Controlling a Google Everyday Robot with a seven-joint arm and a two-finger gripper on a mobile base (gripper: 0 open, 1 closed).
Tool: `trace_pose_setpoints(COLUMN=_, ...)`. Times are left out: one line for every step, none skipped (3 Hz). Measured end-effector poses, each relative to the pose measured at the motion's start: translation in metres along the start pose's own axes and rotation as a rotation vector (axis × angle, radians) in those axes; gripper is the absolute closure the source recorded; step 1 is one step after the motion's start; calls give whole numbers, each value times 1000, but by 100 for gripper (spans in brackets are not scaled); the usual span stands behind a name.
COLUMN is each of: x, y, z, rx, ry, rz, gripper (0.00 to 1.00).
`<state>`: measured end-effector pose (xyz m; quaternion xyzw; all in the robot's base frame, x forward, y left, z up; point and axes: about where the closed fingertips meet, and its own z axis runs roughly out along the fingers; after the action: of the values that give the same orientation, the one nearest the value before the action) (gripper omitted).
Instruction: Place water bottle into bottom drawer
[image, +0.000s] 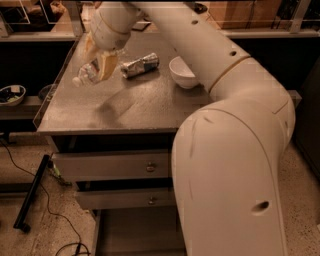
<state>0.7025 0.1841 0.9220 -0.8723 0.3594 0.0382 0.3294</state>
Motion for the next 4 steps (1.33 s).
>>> trace_pose_setpoints(x=6, y=1, z=-32, rx=32, ry=26, rz=15, gripper=100)
trace_pose_setpoints(x=9, y=9, z=-69, rx=62, ry=62, rz=33, gripper=100)
trace_pose_setpoints(x=10, y=26, z=-108, rx=87, ry=113, rz=62, gripper=100)
trace_pose_setpoints(x=10, y=55, z=-149, rx=107, ry=178, rz=122, gripper=100)
